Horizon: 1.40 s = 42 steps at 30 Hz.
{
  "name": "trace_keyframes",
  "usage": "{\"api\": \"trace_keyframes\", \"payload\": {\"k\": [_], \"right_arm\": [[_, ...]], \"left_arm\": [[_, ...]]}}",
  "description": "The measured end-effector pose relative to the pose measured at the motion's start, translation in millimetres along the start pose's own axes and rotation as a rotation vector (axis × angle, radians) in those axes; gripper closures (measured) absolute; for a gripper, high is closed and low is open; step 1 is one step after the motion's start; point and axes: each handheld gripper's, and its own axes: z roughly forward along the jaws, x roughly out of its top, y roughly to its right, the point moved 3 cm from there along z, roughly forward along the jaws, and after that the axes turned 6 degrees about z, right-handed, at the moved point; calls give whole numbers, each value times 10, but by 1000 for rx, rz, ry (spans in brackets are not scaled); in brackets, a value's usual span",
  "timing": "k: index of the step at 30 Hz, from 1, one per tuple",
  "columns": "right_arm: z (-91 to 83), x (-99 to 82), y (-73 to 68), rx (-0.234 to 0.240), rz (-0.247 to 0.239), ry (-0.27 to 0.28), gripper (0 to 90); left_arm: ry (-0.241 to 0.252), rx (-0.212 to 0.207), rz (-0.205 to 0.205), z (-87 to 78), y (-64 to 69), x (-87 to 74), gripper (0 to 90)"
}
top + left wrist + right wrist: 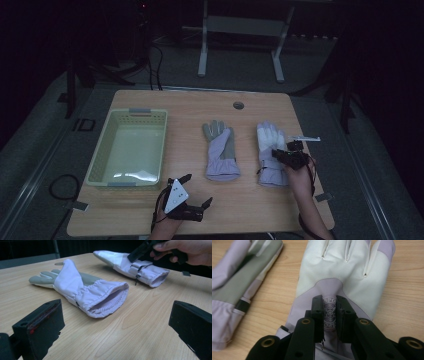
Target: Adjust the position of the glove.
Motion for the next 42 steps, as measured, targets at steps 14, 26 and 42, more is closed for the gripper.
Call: {"api": "trace_keyframes", "payload": {"k": [14,26,42], "right_arm": [[174,-39,0,-16,-38,-25,747],[-18,106,44,6,-99,-6,570],[79,27,128,10,-142,-45,479]], "left_arm": [[-6,-5,0,-1,-7,-1,0],[-7,-15,-5,1,-12,-2,0],[-7,-19,-3,3,-12,-1,0]]}}
